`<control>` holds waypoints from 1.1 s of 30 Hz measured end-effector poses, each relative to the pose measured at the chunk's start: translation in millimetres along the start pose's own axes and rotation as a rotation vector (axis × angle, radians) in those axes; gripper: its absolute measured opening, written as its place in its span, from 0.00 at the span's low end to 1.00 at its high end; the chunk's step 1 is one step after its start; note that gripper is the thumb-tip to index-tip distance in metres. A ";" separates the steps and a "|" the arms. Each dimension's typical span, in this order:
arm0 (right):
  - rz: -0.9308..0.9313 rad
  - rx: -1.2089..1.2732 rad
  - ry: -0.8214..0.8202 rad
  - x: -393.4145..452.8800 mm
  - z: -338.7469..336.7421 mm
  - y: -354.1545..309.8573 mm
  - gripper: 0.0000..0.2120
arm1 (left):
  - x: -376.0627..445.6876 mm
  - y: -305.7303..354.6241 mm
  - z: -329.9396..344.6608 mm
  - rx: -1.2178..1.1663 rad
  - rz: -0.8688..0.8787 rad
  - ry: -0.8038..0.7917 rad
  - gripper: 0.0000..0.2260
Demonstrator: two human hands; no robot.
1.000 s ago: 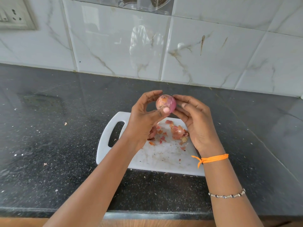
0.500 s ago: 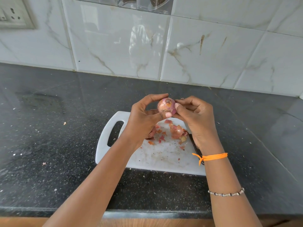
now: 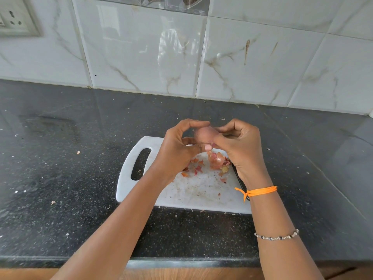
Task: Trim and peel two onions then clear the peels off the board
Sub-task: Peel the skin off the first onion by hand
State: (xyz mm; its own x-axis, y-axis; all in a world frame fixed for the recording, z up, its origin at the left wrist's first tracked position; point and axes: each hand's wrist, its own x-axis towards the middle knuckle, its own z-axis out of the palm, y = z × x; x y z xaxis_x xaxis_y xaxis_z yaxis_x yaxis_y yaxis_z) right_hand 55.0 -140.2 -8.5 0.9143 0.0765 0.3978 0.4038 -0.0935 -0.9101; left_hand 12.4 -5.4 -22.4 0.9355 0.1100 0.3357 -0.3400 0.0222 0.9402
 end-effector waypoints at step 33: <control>0.079 -0.126 0.062 4.1 -3.4 8.1 0.04 | 2.5 -5.9 -3.1 -0.309 -0.025 -0.121 0.18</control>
State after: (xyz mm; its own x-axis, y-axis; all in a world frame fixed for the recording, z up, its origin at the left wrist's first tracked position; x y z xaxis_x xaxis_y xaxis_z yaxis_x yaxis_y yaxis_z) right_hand 62.2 -144.0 -13.9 0.9421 0.0034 0.3352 0.3276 -0.2211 -0.9186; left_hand 16.4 -2.2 -27.3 0.9423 -0.0133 0.3345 -0.3122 0.3260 0.8924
